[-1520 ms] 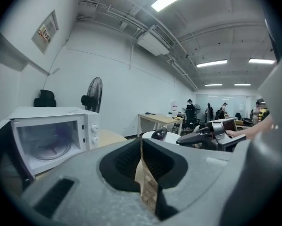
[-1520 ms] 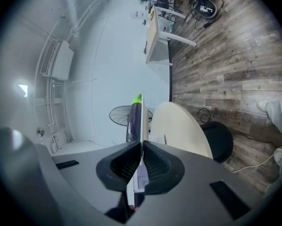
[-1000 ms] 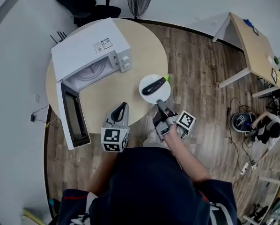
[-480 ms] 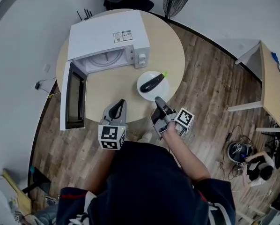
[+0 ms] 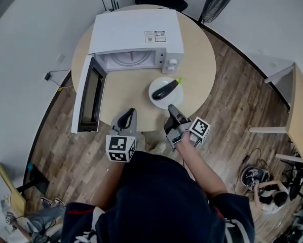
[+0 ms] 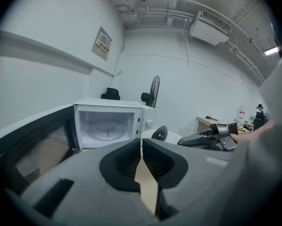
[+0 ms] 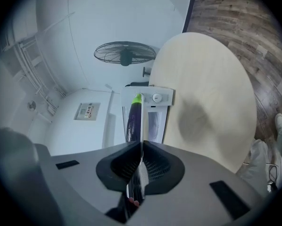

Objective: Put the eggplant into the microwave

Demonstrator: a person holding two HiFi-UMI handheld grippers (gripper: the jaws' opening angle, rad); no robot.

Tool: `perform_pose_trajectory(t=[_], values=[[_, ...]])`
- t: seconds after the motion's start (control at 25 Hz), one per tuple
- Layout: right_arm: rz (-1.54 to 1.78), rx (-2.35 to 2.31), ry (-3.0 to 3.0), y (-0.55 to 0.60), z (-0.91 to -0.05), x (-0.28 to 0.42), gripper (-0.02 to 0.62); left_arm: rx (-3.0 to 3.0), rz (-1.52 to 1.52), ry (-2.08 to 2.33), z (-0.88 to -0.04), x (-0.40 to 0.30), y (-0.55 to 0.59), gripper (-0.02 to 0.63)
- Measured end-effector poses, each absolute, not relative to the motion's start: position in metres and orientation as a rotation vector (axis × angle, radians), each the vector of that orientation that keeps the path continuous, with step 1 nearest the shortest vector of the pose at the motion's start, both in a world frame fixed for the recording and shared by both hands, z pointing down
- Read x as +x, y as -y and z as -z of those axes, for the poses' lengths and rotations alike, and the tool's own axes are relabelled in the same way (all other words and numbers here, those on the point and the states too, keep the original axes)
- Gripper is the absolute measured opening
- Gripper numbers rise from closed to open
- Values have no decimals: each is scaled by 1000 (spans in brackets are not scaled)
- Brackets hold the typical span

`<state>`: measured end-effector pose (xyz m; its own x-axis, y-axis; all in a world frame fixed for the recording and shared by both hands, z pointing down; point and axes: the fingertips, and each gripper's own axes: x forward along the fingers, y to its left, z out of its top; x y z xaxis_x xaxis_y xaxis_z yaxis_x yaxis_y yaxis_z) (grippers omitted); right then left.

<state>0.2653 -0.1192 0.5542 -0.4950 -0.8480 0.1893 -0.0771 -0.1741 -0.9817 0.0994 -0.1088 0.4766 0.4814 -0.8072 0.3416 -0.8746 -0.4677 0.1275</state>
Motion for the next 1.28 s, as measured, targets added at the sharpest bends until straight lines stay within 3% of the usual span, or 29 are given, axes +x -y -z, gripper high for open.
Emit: perform_pose_trajectory(t=[0.6, 1.28], values=[[1805, -1036, -1603, 187, -569, 180, 20, 2424, -334, 1434, -486, 43, 164, 28], [1804, -1077, -1623, 266, -611, 146, 20, 2367, -365, 1454, -503, 7, 206, 28]])
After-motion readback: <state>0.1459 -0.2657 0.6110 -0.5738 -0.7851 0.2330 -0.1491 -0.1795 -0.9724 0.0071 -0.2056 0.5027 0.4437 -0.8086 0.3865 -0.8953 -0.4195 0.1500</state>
